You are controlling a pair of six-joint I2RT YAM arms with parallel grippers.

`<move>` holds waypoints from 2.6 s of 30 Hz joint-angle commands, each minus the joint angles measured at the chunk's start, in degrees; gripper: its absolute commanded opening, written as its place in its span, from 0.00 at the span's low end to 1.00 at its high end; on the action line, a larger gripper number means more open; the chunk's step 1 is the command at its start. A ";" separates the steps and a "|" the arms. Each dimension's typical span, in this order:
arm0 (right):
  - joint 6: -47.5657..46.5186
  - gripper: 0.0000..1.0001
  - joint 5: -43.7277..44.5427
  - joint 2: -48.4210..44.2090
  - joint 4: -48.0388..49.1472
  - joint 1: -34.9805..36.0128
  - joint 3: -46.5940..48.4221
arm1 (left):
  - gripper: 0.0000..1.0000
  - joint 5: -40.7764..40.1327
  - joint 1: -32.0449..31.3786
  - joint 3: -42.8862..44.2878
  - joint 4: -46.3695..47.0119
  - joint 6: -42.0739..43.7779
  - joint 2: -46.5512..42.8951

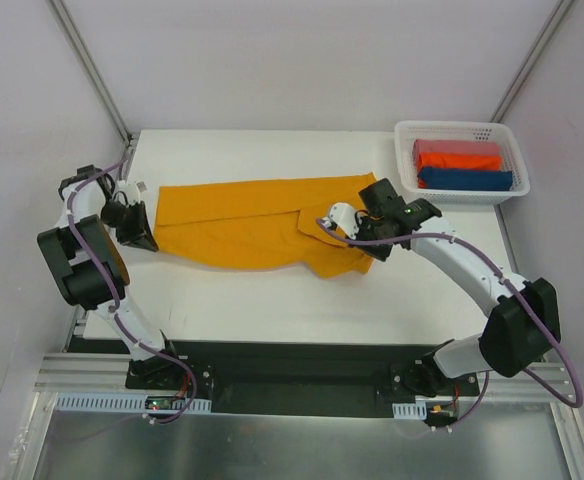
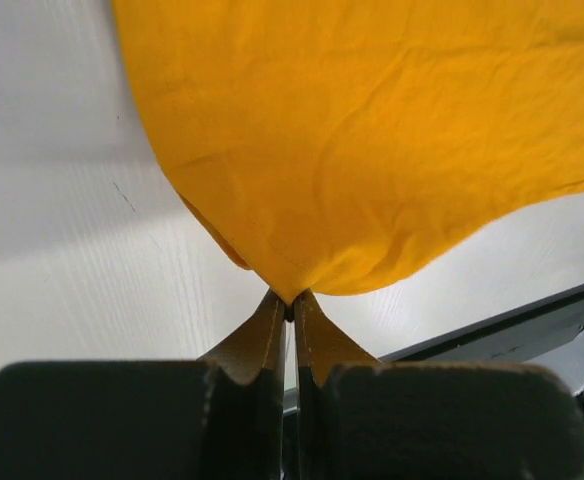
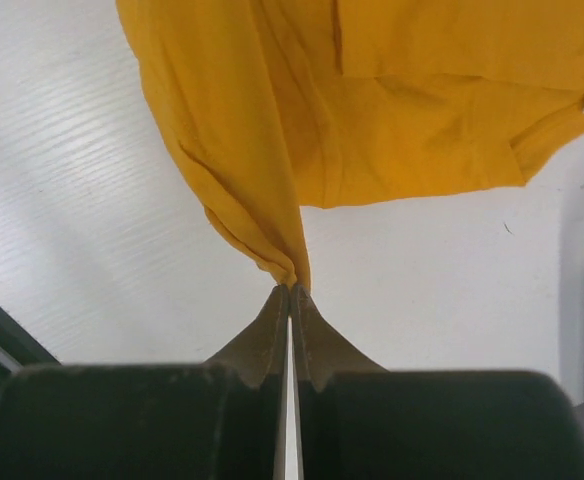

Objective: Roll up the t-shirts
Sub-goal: Fold the T-shirt at the center of the board.

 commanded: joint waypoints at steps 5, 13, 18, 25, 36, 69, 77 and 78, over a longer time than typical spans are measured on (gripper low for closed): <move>1.50 0.01 2.67 0.73 -2.16 -3.24 3.94 | 0.00 2.41 -0.23 8.11 -4.95 2.21 2.93; 2.82 0.01 3.37 3.01 -3.66 -3.50 8.07 | 0.00 5.66 -0.23 7.24 -7.59 4.23 2.58; 3.78 0.01 6.27 8.71 -2.86 -5.87 15.43 | 0.00 7.86 -0.32 7.67 -7.59 1.69 4.60; 3.17 0.01 6.36 18.38 -3.48 -10.09 28.18 | 0.00 6.64 -0.23 13.21 -7.50 -1.04 7.33; -1.22 0.01 5.66 28.06 -4.09 -11.68 39.88 | 0.00 3.83 -0.67 21.47 -8.47 -1.30 12.16; -5.89 0.01 7.59 41.51 -0.84 -12.21 52.46 | 0.00 -4.35 -3.39 31.05 -8.73 -2.44 18.14; -5.89 0.01 9.00 43.61 1.44 -12.12 53.16 | 0.00 -5.66 -3.48 33.16 -7.86 -3.06 19.81; -5.89 0.01 9.00 43.88 1.44 -12.12 53.42 | 0.00 -5.93 -3.31 33.77 -7.86 -3.06 20.42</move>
